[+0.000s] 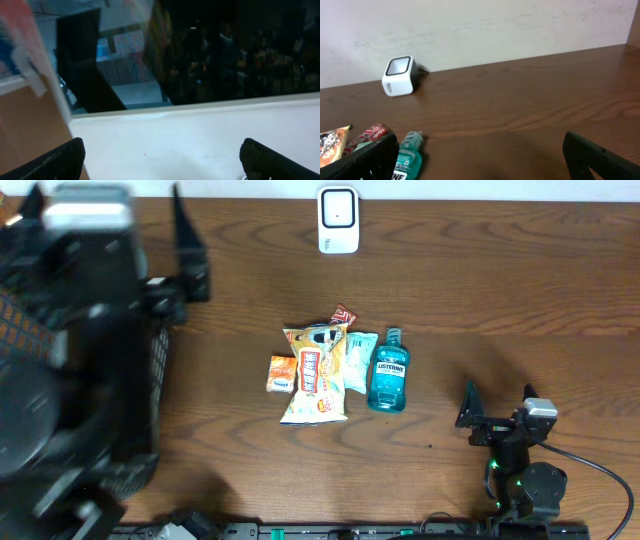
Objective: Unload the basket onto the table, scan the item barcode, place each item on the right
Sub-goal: 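Withdraw the left gripper from the table to a low pose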
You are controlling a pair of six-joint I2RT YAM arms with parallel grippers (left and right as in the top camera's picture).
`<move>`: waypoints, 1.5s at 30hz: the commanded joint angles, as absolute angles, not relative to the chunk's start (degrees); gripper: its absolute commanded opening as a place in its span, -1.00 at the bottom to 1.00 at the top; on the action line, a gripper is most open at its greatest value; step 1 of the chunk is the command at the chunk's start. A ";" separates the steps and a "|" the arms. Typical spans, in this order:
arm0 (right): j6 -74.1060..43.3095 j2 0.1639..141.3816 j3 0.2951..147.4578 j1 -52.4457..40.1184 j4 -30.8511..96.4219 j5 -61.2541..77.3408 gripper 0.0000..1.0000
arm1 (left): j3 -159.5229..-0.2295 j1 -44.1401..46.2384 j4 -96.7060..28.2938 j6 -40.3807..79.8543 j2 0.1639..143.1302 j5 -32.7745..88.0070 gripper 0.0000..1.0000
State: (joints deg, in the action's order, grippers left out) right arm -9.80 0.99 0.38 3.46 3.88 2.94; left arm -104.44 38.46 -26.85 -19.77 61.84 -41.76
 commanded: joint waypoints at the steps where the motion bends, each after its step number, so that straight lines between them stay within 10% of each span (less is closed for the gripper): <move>1: -9.15 0.75 0.32 2.96 4.10 2.70 0.99 | -105.12 38.33 -27.03 -20.93 57.71 -43.70 0.96; 20: -9.15 0.75 0.32 2.96 4.10 2.70 0.99 | -105.12 38.35 -21.26 -20.91 51.42 -54.68 0.96; 45: -9.15 0.80 0.32 2.96 4.10 2.70 0.99 | -78.54 24.82 -13.61 -20.69 27.20 -38.63 0.96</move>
State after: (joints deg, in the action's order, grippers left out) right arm -9.80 0.99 0.38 3.46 3.88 2.94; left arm -79.37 27.42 -13.39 -20.82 30.17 -43.29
